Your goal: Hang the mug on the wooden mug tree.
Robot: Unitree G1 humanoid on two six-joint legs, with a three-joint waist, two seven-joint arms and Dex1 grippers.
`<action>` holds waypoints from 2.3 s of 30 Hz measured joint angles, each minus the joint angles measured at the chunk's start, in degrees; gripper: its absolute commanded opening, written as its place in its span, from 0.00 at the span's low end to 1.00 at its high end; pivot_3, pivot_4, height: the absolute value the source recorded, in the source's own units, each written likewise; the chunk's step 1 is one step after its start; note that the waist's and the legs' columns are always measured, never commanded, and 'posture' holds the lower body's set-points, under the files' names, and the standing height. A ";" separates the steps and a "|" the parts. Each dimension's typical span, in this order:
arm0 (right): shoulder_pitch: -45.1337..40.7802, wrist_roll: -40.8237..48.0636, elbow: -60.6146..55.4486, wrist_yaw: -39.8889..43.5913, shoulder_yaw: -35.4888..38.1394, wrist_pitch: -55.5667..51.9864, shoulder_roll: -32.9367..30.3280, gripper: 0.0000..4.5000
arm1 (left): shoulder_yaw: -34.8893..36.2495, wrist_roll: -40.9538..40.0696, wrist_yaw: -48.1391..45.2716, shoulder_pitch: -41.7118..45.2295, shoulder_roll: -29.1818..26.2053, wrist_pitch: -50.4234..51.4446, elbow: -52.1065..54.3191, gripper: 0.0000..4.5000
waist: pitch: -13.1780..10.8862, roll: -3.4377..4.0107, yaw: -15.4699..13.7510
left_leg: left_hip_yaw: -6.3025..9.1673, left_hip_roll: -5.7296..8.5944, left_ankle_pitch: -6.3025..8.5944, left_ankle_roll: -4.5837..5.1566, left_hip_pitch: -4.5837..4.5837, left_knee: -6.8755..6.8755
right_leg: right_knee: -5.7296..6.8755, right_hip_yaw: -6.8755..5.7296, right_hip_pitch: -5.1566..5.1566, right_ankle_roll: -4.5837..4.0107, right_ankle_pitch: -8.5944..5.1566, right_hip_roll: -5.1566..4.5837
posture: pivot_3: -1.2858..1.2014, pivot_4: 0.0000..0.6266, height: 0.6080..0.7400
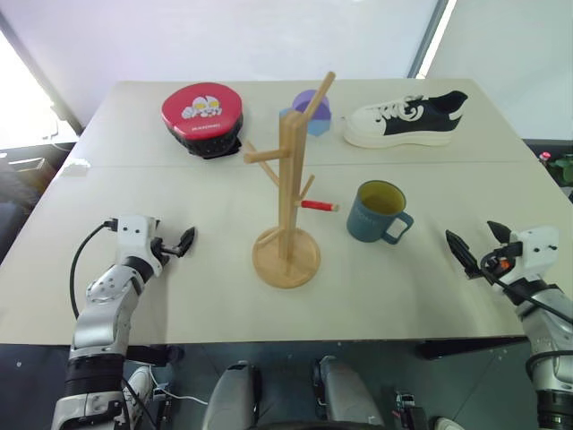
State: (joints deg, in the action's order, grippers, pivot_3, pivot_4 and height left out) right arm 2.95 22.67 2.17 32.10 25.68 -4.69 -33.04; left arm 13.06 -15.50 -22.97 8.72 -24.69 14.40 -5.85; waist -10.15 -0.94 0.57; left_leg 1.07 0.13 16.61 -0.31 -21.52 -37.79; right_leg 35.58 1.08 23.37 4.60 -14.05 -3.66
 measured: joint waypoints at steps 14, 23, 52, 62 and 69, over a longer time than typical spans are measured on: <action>1.81 0.11 -2.70 -1.25 0.01 -0.36 0.07 0.98 | 0.16 -0.27 -4.10 -0.14 -1.35 -4.72 -2.86 1.00 | 0.11 0.18 0.00 | -0.02 0.01 0.00 -0.01 0.03 0.64 | -0.26 -0.01 0.15 0.01 0.01 -0.02 | 0.52 0.24 0.96; 9.41 2.54 -14.83 0.98 -2.00 -3.79 1.64 0.98 | -6.25 -7.77 -29.11 -13.57 -7.33 -6.99 11.86 1.00 | 0.13 0.26 0.03 | -0.05 0.01 0.02 -0.04 -0.04 0.77 | -0.49 0.02 0.16 -0.12 -0.06 -0.17 | 0.52 0.24 0.96; -0.28 -9.16 -7.70 -15.72 -11.35 1.19 16.87 0.98 | -19.18 -8.88 -31.38 -12.15 -3.98 -4.61 28.66 1.00 | 0.15 0.43 0.06 | -0.28 -0.01 -0.02 0.02 0.05 0.58 | -0.35 -0.03 0.07 -0.08 -0.05 0.07 | 0.52 0.24 0.96; -2.34 -8.70 -4.19 -14.37 -11.93 2.38 17.73 0.57 | -19.16 -8.86 -30.43 -11.27 -4.24 -4.51 28.66 1.00 | 0.15 0.43 0.15 | -0.33 -0.01 -0.02 0.03 0.11 0.51 | -0.22 -0.02 0.05 -0.06 -0.05 0.18 | 0.52 0.24 0.96; -2.60 -7.42 -4.29 -11.83 -12.58 2.42 17.80 0.01 | -19.05 -8.87 -29.78 -11.15 -4.48 -3.78 28.71 1.00 | 0.16 0.42 0.15 | -0.34 -0.02 -0.02 0.03 0.12 0.44 | -0.14 -0.02 0.04 -0.05 -0.04 0.21 | 0.52 0.24 0.96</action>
State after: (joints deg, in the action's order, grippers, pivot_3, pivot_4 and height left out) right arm 0.35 15.25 -2.12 20.27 13.10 -2.27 -15.24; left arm -6.00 -24.37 -52.75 -2.43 -29.17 10.62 22.86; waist -10.00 -0.52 0.72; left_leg 0.73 0.12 16.59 -0.28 -21.41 -37.35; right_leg 35.44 1.06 23.42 4.55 -14.10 -3.45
